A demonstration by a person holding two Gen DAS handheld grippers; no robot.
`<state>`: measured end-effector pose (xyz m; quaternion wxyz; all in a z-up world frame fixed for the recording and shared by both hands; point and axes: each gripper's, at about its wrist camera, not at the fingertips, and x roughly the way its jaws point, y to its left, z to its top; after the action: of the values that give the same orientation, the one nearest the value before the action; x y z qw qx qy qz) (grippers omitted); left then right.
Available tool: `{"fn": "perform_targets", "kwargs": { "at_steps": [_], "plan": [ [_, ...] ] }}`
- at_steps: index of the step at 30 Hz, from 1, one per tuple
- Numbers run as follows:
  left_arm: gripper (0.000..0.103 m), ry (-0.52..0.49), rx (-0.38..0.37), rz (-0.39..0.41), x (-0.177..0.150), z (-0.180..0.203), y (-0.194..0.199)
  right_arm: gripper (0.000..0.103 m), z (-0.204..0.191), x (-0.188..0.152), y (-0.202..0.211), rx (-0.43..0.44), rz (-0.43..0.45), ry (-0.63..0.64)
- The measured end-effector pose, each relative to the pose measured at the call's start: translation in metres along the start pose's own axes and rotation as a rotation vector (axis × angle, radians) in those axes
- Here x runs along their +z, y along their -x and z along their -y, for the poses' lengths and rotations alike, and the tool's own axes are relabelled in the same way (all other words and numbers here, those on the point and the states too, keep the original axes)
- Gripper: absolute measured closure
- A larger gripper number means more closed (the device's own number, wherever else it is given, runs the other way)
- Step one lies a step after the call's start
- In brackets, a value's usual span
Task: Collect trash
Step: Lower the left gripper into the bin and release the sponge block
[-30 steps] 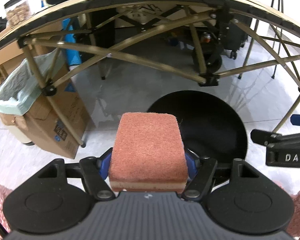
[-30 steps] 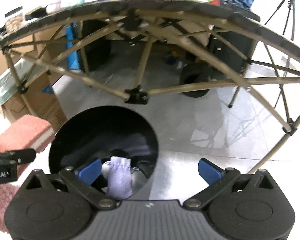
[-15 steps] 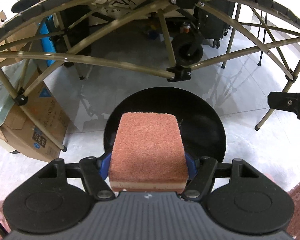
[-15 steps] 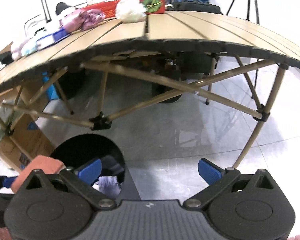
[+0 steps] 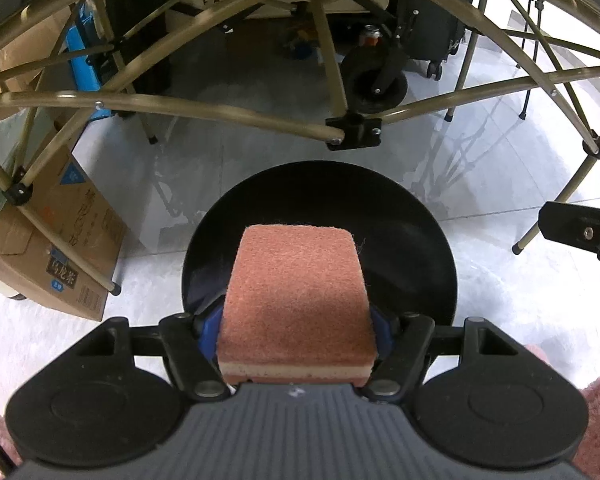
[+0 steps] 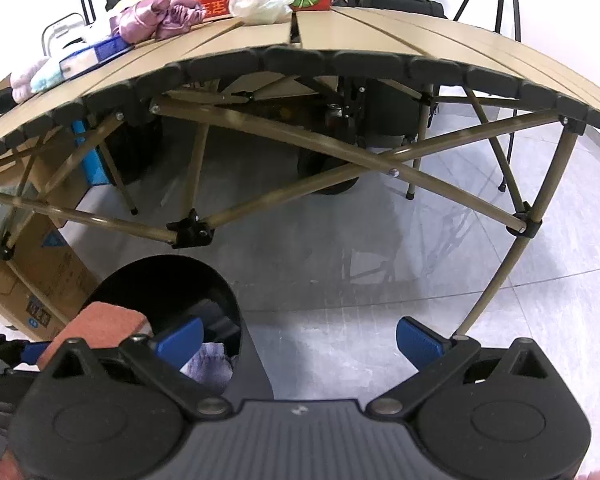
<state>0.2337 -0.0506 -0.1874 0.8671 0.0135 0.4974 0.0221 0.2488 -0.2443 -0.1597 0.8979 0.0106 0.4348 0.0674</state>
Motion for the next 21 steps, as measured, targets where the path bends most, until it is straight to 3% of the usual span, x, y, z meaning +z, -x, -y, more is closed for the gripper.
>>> {"fn": "perform_targets", "kwargs": {
  "at_steps": [3,5,7,21],
  "plan": [
    [0.027,0.013,0.001,-0.014,0.0005,-0.0028,-0.0010,0.000,-0.0026,-0.0001,-0.0009,0.003,-0.003,0.006],
    [0.009,0.022,0.010,-0.020,0.0009,-0.0034,-0.0006,0.000,-0.0038,-0.0004,-0.0012,0.005,-0.004,0.011],
    [0.002,0.030,0.028,-0.011,0.0012,-0.0045,0.0014,0.000,-0.0041,-0.0006,-0.0019,0.005,-0.006,0.013],
    [0.000,0.023,0.036,-0.046,0.0007,-0.0027,-0.0021,0.000,-0.0048,-0.0015,-0.0035,0.015,-0.016,0.020]
  ]
}}
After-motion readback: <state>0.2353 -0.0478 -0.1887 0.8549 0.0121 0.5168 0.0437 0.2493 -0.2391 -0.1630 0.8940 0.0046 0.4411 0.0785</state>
